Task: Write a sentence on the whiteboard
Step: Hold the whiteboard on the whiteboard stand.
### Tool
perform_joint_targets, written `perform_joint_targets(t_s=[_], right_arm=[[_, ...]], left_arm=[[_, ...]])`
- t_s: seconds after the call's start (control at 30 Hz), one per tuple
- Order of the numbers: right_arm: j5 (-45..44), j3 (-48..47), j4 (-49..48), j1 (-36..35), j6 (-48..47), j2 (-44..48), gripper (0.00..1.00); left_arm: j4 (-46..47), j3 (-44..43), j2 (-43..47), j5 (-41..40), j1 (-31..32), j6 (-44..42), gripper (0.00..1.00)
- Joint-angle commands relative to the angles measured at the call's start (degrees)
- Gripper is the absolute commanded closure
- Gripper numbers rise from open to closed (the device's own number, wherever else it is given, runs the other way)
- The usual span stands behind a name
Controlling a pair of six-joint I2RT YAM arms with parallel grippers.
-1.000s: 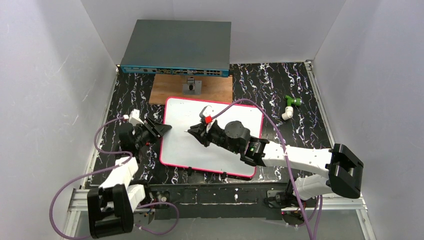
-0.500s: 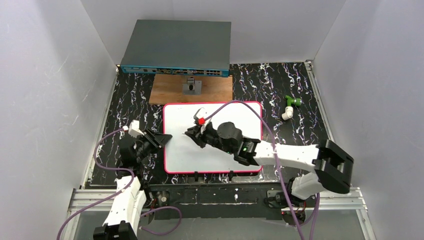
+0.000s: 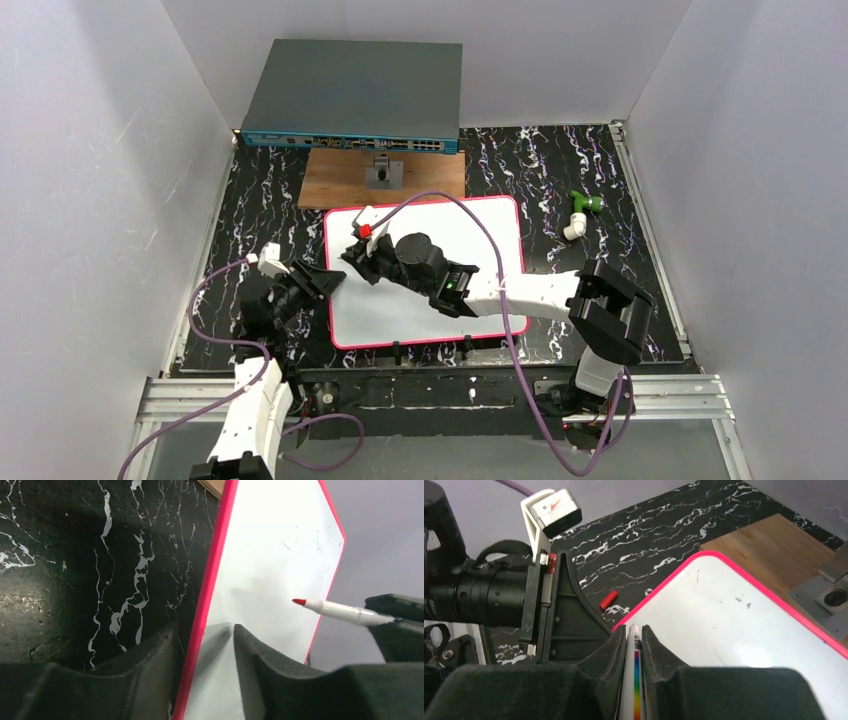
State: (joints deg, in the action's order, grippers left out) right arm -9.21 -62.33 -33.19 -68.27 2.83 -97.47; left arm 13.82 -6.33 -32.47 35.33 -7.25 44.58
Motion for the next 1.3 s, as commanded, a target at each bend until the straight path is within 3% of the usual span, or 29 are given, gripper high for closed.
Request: perform_joint_targets(t_s=[0.0, 0.1, 0.17, 0.33, 0.47, 0.73, 0.93, 1.07, 1.17, 1.27], right_arm=[[-0.66, -3.50, -3.71, 0.03, 0.16, 0.54, 0.99], [-0.93, -2.98, -3.17, 0.07, 0.07, 1.55, 0.99], [-1.19, -2.19, -2.98, 0.06, 0.11, 2.41, 0.99], [-2.45, -0.23, -2.97, 0.06, 0.38, 4.50, 0.99], [-3.83, 1.34, -2.48, 0.02, 0.16, 6.90, 0.99], [-5.30, 6.15, 0.62, 0.04, 0.25, 14.13, 0.99], [-2.52, 7.50, 2.02, 0.05, 3.24, 14.83, 0.99], [-2.09, 6.71, 2.55, 0.06, 3.94, 14.09, 0.99], [-1.89, 6.39, 2.89, 0.05, 4.04, 13.74, 0.99], [-1.82, 5.71, 4.44, 0.06, 3.88, 13.85, 0.99]], left_arm=[[-0.07, 0.53, 2.12, 1.09, 0.35, -1.07, 0.52], [0.05, 0.70, 4.17, 1.05, 0.45, -1.03, 0.36], [-0.75, 0.58, 5.58, 0.55, 0.72, -1.08, 0.31], [-6.04, -2.50, 7.84, -1.24, 0.66, -1.93, 0.30], [-18.14, -10.67, 8.07, -6.21, 0.73, -6.52, 0.29], [-30.73, -32.79, -8.28, -12.14, 0.46, -21.92, 0.23], [-29.24, -48.11, -35.16, 5.86, -2.80, -28.36, 0.26], [-39.26, -61.25, -49.63, 18.07, -3.31, -37.56, 0.29], [-37.88, -64.80, -55.15, 26.03, -2.81, -35.74, 0.34], [-37.33, -62.90, -56.21, 28.32, -2.98, -37.69, 0.35]])
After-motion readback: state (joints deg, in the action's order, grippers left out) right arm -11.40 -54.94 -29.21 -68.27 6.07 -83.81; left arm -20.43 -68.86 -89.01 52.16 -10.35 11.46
